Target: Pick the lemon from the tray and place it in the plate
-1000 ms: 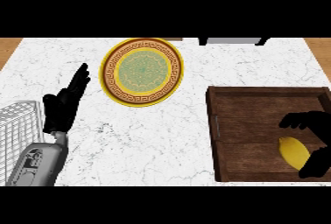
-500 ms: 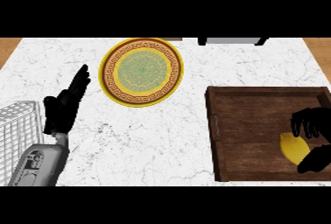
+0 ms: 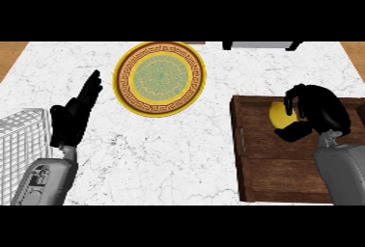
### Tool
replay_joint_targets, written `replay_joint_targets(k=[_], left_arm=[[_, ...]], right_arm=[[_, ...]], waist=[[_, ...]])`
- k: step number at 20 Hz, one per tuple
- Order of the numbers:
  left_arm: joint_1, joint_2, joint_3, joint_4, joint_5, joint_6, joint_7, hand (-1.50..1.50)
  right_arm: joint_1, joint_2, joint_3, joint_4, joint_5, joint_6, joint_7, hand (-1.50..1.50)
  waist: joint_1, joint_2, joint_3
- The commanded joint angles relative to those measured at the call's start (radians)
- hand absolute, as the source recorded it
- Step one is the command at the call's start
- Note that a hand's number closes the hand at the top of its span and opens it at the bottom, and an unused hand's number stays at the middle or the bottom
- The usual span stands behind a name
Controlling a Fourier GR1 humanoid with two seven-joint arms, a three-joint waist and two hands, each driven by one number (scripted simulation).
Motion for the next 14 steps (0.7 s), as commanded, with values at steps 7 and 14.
replay_joint_targets(k=[7,14], left_arm=[[0.005,0.015,0.031,0.001,0.012,-0.02,-0.007,0.0],[0.045,0.008,0.026,0.005,-0.005,-0.027,-0.035,0.0]], right_arm=[[-0.209,0.118,0.047,-0.058,0.039,-0.19,-0.063,1.5],[-0.434,0.242,0.034,0.087,-0.041,-0.145,-0.03,1.5]], waist=[[-0.008,-0.001,0.001],[0.001,0.001,0.001]])
